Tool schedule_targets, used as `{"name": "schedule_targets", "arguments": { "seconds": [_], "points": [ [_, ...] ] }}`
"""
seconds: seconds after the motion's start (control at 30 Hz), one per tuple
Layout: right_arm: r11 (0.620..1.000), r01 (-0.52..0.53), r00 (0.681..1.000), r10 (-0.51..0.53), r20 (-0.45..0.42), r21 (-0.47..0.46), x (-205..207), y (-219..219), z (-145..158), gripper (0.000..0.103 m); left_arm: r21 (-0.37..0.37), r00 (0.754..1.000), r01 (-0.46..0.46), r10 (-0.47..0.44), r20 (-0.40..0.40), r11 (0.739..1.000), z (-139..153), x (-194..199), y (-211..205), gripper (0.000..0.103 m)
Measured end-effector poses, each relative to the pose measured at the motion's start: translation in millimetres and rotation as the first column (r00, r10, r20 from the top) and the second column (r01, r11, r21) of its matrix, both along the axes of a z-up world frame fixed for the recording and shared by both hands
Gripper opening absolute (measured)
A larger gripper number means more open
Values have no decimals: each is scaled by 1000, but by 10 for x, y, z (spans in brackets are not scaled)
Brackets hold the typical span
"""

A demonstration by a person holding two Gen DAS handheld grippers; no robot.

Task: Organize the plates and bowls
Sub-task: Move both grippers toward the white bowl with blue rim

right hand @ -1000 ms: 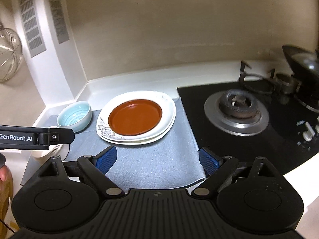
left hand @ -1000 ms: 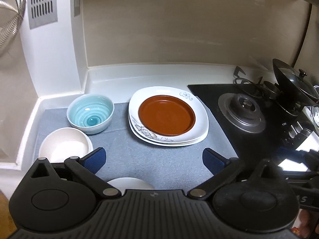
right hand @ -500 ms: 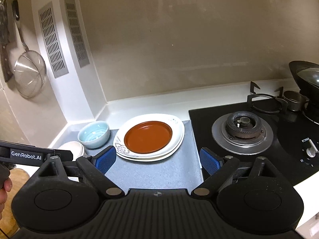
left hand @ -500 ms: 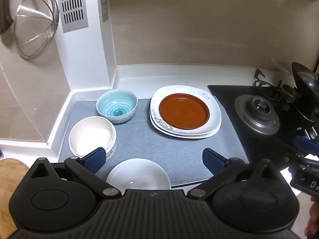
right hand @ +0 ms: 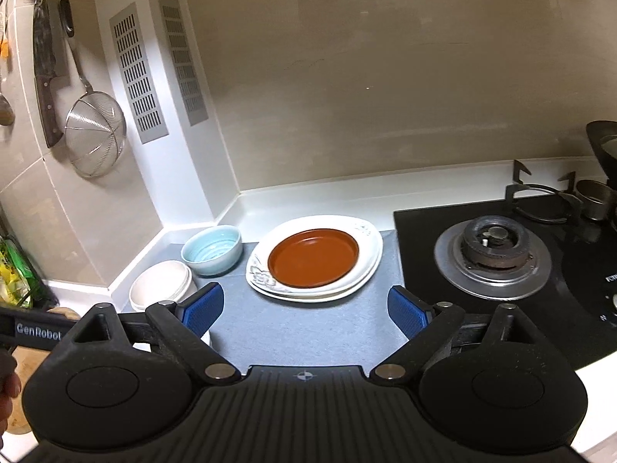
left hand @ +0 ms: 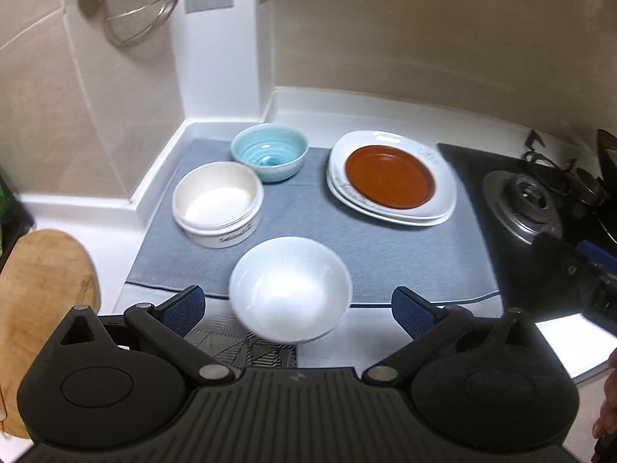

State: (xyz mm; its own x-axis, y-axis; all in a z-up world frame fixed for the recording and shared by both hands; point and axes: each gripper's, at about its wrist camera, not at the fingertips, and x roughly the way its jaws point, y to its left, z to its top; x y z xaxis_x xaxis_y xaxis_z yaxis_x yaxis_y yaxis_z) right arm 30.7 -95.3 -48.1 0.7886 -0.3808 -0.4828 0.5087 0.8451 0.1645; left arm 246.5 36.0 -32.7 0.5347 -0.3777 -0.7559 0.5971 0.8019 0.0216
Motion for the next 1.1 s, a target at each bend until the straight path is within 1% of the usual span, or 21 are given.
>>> {"name": "schedule_targets", "arguments": {
  "seconds": [0.13, 0.3, 0.4, 0.53, 0.87, 1.0, 1.1],
  "points": [
    [1000, -8, 1000, 8, -1, 4, 132, -5, -7, 93, 3, 1000, -11, 11, 5, 1000, 13, 142, 24, 103],
    [1000, -16, 1000, 16, -24, -6, 321, 4, 0, 93, 0, 1000, -24, 24, -5, 1000, -4, 353, 31, 103],
    [1000, -4, 999, 4, -48, 2, 430, 0, -26, 93, 2, 999, -22, 22, -28, 1000, -54, 489, 27, 103],
    [1000, 17, 998, -17, -65, 0, 541, 5, -46, 93, 1, 999, -16, 16, -40, 1000, -98, 647, 20, 103],
    [999, 53, 994, -51, -94, 10, 861, 109, -138, 93, -3, 999, 6, -6, -45, 1000, -177, 1012, 146, 103],
    [999, 38, 989, -40, -139, -20, 987, 187, -148, 93, -17, 999, -9, 8, -48, 1000, -222, 1167, 159, 103],
    [998, 56, 986, -61, -158, -39, 996, 175, -129, 93, -29, 998, -21, 19, -67, 999, -258, 1232, 130, 103]
  ]
}}
